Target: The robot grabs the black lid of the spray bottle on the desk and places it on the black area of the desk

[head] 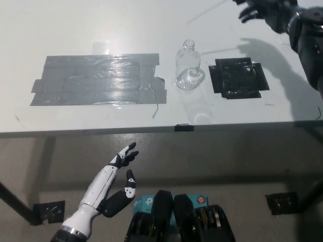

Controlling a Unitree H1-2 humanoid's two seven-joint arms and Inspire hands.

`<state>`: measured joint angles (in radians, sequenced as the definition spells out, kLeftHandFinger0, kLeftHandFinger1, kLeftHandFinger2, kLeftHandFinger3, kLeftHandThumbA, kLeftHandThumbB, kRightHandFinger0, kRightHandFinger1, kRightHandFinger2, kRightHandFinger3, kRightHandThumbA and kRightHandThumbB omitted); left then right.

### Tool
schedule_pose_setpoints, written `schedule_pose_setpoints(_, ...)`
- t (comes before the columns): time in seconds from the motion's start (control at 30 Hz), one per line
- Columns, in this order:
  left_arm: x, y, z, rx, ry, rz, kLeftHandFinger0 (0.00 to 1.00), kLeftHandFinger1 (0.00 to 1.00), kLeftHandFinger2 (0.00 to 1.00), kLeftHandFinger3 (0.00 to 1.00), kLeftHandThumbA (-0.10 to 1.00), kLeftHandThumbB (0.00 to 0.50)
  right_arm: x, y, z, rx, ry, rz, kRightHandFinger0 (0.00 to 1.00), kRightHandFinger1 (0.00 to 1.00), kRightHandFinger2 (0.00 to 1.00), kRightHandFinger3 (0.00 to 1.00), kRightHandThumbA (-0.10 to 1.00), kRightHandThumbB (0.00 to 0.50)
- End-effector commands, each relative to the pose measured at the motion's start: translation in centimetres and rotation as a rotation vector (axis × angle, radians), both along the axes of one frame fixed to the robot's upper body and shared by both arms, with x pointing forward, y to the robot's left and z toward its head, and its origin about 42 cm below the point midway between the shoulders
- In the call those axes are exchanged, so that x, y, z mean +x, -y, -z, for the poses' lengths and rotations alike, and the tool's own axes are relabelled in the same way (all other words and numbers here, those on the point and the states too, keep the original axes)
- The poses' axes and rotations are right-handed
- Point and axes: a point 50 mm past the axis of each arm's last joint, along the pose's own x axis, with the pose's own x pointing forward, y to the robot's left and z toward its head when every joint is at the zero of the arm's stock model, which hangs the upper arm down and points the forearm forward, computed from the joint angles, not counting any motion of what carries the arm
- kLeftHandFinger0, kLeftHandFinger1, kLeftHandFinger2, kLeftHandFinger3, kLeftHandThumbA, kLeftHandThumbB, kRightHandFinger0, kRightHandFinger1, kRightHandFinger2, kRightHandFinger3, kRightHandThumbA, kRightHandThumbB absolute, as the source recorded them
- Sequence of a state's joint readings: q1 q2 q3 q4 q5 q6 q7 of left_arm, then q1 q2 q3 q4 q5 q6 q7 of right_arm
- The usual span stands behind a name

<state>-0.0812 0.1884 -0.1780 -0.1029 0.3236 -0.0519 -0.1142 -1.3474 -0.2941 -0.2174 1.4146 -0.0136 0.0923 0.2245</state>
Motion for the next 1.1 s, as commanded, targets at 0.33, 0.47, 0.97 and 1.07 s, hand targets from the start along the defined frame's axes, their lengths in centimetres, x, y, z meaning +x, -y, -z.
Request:
schedule_pose_setpoints(0.33,-0.2,-0.1,-0.4,-0.012,0.036,0.013,0.9,0.87,0.88,0.97,-0.1,0.21,-1.5,2.7,6.1,-0.032,-0.096,0.056,0.45,0.47,0.63,0.76,-0.1,0.356)
schedule_pose_setpoints(0.47,-0.1,-0.2,-0.2,-0.007,0.04,0.015,0.88,0.86,0.87,0.96,-0.08,0.203,-2.0,2.4,7.6,-0.19,-0.157,-0.069,1.0,1.0,1.0,1.0,0.2,0.428)
schedule_pose_setpoints(0.97,0.0,-0.1,-0.3,-0.011,0.048,0.029,0.85,0.84,0.85,0.92,-0.1,0.188,-0.7,3.1,2.0,-0.388,0.105,0.061,1.0,1.0,1.0,1.0,0.89,0.485)
schedule_pose_setpoints(1.07,-0.1,-0.2,-0.4,-0.01,0.043,0.025,0.86,0.85,0.86,0.93,-0.1,0.183,-0.2,3.5,-1.7,-0.359,0.21,0.102,1.0,1.0,1.0,1.0,0.9,0.481)
